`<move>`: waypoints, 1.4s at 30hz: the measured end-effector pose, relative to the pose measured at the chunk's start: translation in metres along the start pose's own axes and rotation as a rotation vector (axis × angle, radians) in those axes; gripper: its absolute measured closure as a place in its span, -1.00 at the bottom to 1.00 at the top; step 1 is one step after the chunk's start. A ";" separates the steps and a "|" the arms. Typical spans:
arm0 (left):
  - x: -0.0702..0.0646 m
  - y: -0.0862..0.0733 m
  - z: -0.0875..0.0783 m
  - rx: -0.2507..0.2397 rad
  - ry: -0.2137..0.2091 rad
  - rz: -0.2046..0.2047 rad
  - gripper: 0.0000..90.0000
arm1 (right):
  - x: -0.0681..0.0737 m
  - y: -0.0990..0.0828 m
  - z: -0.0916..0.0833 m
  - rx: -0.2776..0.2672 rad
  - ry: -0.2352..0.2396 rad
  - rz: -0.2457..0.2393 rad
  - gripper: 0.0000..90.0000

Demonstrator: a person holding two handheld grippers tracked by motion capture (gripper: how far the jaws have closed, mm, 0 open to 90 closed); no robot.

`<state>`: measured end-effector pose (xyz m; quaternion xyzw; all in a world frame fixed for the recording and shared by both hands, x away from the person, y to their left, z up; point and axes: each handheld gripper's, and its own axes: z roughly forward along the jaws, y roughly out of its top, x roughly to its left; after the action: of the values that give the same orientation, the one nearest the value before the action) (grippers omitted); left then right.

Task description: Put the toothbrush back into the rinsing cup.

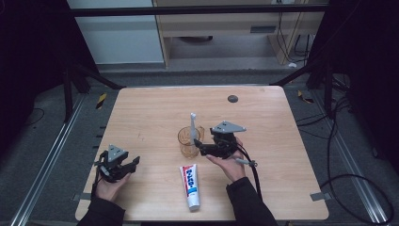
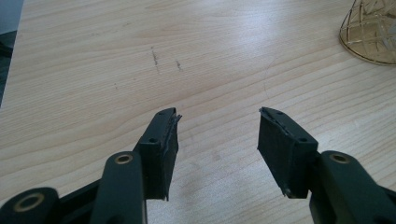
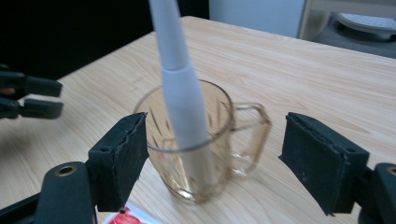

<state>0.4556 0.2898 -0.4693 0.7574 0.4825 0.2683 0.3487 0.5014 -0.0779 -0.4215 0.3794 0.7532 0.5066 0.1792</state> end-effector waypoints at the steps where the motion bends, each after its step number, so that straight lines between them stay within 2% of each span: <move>1: 0.000 0.000 0.000 0.000 -0.002 -0.001 0.04 | -0.002 0.000 -0.004 0.008 -0.014 -0.008 -0.50; 7: -0.003 0.000 0.000 0.008 -0.009 0.007 0.06 | -0.017 -0.006 -0.027 0.039 -0.053 -0.013 -0.51; 10: -0.006 0.001 -0.001 0.013 -0.006 0.018 0.11 | -0.027 -0.016 -0.036 0.075 -0.085 -0.020 -0.52; 13: -0.009 0.001 0.001 0.022 -0.014 0.034 0.11 | -0.037 -0.027 -0.046 0.098 -0.108 -0.003 -0.52; 18: -0.016 0.002 0.002 0.052 -0.051 0.051 0.11 | -0.051 -0.040 -0.061 0.111 -0.135 0.020 -0.52; 20: -0.017 0.003 0.003 0.073 -0.093 0.031 0.05 | -0.055 -0.043 -0.066 0.111 -0.144 0.033 -0.52; 21: -0.018 0.003 0.004 0.071 -0.107 0.023 0.04 | -0.057 -0.045 -0.068 0.111 -0.146 0.033 -0.52; 24: -0.023 0.003 0.003 0.068 -0.111 0.039 0.11 | -0.063 -0.050 -0.074 0.122 -0.160 0.036 -0.52; 32: -0.036 0.005 0.000 0.042 -0.133 0.029 0.21 | -0.078 -0.061 -0.087 0.143 -0.201 0.041 -0.52; 34: -0.040 0.006 -0.001 0.036 -0.150 0.019 0.27 | -0.082 -0.065 -0.090 0.153 -0.215 0.045 -0.52; 37: -0.046 0.008 -0.002 0.042 -0.168 0.025 0.32 | -0.089 -0.073 -0.095 0.170 -0.232 0.053 -0.51; 42: -0.058 0.009 -0.002 0.039 -0.186 0.030 0.27 | -0.096 -0.084 -0.100 0.192 -0.261 0.068 -0.51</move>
<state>0.4364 0.2342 -0.4646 0.7928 0.4420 0.1923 0.3730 0.4656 -0.2293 -0.4659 0.4826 0.7551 0.3847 0.2210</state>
